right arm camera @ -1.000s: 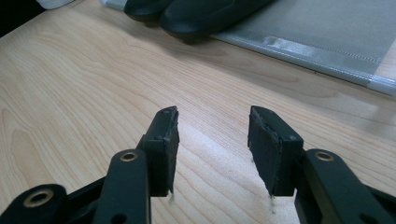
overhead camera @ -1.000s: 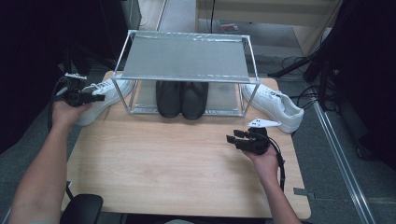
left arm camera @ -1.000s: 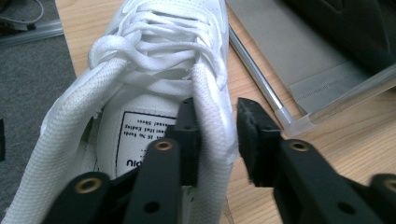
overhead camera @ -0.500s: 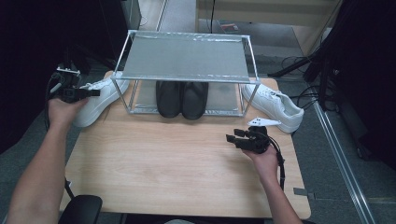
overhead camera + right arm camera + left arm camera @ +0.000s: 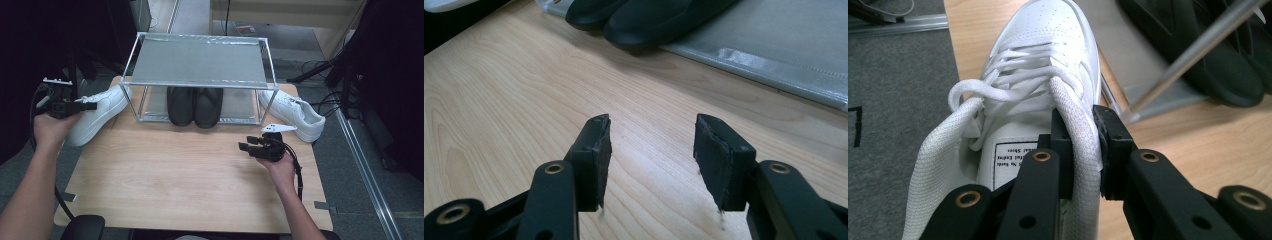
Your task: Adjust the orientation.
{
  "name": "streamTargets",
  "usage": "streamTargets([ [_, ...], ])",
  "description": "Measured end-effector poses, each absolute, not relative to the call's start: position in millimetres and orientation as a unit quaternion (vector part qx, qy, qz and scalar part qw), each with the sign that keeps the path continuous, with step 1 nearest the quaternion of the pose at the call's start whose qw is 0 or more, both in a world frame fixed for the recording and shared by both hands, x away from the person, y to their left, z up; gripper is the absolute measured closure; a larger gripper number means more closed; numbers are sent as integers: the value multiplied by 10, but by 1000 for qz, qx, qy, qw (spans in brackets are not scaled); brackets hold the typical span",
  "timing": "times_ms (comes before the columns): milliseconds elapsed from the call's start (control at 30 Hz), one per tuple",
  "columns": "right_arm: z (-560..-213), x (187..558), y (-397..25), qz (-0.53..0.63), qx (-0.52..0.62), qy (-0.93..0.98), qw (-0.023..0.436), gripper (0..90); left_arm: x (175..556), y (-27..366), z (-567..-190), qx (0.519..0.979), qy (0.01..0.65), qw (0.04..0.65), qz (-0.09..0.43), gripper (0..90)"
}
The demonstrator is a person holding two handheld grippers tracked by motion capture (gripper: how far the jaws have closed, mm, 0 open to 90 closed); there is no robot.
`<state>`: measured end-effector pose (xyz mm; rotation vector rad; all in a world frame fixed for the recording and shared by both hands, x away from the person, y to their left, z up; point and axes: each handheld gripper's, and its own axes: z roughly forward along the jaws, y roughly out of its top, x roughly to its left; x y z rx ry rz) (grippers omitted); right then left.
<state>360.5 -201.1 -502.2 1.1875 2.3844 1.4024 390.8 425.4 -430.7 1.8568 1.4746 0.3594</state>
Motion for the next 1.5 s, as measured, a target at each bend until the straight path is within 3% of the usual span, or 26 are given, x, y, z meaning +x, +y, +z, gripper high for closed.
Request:
streamTargets([
  [967,-4970,3837,-1757,475,367,798,47,498,2673,4071,-4288,730,553,373,149,808],
  [1500,-4962,3857,-1730,474,365,800,43,498,2604,3423,-4151,776,473,398,125,807],
])
